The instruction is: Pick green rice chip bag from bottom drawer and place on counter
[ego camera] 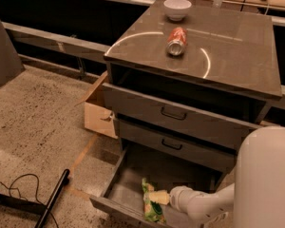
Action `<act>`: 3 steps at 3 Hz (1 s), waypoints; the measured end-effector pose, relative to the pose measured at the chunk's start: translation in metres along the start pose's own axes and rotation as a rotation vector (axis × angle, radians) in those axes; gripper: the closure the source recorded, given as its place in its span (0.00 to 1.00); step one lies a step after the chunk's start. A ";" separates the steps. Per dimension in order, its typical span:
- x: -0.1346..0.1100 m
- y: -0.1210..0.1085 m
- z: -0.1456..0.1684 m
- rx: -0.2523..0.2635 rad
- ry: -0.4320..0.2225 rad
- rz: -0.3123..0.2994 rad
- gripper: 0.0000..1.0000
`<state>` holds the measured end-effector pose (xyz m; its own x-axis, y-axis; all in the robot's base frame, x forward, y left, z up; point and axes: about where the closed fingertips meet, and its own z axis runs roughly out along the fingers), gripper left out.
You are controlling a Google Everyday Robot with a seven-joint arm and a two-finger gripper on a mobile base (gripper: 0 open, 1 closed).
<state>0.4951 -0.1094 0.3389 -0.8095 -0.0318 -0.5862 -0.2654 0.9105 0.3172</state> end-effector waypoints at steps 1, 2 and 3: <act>0.004 0.005 0.020 -0.019 -0.024 0.016 0.00; 0.016 0.010 0.038 -0.022 -0.024 0.016 0.00; 0.028 0.017 0.061 -0.037 -0.026 0.011 0.00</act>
Offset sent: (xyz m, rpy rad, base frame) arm 0.0019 0.0372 -0.0590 0.0312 -0.0140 -0.0083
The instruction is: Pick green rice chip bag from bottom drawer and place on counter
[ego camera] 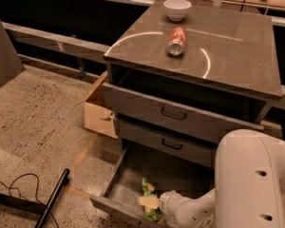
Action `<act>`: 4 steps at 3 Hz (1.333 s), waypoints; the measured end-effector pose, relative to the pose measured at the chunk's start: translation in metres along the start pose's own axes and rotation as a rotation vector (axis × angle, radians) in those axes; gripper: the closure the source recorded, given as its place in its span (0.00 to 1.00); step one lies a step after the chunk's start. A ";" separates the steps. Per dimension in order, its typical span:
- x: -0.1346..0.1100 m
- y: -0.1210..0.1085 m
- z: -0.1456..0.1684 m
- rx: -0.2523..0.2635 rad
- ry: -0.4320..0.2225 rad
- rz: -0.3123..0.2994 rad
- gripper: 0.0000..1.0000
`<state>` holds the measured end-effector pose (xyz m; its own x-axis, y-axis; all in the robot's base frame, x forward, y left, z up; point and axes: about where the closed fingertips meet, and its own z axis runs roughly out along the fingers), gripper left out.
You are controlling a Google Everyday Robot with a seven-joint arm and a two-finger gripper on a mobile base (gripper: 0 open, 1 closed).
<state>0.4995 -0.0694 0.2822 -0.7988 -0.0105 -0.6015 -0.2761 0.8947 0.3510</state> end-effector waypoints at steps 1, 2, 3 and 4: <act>0.009 0.001 0.022 0.004 -0.008 -0.013 0.00; 0.018 0.002 0.046 0.008 -0.009 -0.023 0.00; 0.027 -0.002 0.070 0.028 0.000 -0.023 0.00; 0.035 -0.005 0.089 0.052 0.010 -0.020 0.00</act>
Offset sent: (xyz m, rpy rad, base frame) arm 0.0158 0.0352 -0.0718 -0.0288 -0.0229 0.0128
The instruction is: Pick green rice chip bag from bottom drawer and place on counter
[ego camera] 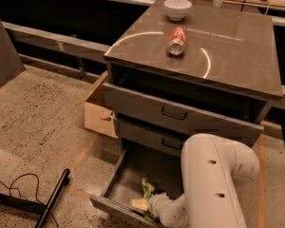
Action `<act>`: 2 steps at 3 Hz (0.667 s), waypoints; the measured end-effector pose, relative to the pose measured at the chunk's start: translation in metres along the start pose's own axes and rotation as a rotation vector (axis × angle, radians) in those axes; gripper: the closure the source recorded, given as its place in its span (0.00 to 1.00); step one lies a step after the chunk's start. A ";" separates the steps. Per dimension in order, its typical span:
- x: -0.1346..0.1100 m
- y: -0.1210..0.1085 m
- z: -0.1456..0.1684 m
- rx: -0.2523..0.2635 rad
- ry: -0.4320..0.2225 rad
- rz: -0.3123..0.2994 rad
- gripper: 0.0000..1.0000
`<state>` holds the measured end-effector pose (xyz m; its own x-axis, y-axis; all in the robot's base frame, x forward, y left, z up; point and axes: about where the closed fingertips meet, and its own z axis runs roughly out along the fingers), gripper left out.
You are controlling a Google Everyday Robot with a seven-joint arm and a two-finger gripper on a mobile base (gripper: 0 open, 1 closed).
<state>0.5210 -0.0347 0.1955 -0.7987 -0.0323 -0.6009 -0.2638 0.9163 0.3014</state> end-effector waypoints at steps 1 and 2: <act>0.005 0.001 0.013 0.004 0.008 0.001 0.18; 0.008 0.003 0.021 0.001 0.017 0.000 0.41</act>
Offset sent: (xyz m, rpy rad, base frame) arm 0.0040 0.0151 -0.0266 -0.0059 0.0270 0.0100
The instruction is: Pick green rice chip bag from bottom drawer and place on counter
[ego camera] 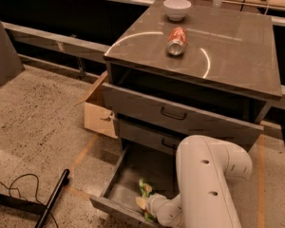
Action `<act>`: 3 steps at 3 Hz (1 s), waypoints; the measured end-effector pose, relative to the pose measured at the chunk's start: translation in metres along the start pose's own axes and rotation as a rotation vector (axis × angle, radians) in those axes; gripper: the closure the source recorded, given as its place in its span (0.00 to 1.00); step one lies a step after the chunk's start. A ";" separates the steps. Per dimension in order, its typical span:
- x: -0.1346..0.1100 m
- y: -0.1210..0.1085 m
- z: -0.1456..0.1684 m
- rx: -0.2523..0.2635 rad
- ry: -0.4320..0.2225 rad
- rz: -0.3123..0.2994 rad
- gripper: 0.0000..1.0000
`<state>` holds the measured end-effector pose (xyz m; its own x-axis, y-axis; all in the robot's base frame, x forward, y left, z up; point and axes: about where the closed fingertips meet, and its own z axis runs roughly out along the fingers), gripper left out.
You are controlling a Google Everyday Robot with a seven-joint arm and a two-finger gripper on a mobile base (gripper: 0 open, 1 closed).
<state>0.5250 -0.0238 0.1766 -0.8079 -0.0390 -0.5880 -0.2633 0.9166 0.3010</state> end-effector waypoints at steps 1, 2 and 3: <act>0.001 0.006 0.006 -0.004 0.007 0.000 0.64; -0.003 0.011 0.007 -0.021 0.004 0.007 0.87; -0.013 0.015 -0.003 -0.049 -0.011 0.022 1.00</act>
Offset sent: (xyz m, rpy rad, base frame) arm 0.0063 0.0176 0.0083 0.0469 0.0080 0.0141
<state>0.5300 -0.0107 0.1910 -0.8083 -0.0145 -0.5886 -0.2712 0.8965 0.3503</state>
